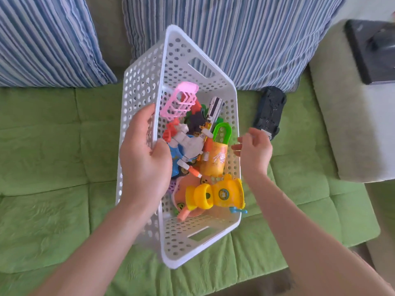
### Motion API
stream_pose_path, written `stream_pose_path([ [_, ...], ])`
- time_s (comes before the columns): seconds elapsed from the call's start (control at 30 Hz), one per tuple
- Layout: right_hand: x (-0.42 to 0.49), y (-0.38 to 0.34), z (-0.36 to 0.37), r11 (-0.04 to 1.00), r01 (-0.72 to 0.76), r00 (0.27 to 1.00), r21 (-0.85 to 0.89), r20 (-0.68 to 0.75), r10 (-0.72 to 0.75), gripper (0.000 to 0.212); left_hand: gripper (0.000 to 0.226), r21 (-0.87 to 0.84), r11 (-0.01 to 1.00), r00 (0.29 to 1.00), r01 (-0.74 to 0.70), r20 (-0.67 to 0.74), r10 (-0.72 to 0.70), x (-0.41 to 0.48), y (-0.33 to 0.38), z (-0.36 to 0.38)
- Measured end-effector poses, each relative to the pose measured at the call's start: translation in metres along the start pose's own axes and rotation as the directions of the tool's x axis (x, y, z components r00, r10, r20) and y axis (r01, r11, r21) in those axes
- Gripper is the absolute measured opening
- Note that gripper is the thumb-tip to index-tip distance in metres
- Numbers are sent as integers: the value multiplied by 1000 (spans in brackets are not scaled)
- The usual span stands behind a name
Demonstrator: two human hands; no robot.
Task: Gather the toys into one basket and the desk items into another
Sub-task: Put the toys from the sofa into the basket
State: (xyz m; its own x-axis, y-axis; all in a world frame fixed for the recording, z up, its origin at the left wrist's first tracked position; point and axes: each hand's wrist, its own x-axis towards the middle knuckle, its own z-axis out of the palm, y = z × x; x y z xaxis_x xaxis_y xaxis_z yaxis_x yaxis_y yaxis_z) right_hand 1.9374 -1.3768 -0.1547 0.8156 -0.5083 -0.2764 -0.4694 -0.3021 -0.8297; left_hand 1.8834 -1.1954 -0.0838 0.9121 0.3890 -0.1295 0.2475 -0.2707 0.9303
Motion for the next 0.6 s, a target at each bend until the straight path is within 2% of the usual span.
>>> stream_pose_path([
  [0.13, 33, 18, -27, 990, -116, 990, -74, -89, 110, 27, 55, -62, 998, 1000, -6, 12, 6, 4, 10, 21],
  [0.27, 85, 29, -44, 972, -128, 983, -197, -153, 98, 26, 55, -47, 999, 1000, -27, -2, 27, 14, 17, 57],
  [0.4, 136, 32, -51, 928, -73, 995, -365, -97, 40, 30, 55, 30, 999, 999, -35, -12, 35, 20, 10, 93],
  [0.47, 158, 36, -50, 897, -85, 996, -434, -40, 76, 40, 55, 62, 997, 998, -37, -42, 39, 23, 7, 101],
  [0.6, 199, 49, -39, 889, -183, 980, -420, -3, 200, 29, 53, 107, 993, 996, -55, -59, 62, 28, 8, 102],
])
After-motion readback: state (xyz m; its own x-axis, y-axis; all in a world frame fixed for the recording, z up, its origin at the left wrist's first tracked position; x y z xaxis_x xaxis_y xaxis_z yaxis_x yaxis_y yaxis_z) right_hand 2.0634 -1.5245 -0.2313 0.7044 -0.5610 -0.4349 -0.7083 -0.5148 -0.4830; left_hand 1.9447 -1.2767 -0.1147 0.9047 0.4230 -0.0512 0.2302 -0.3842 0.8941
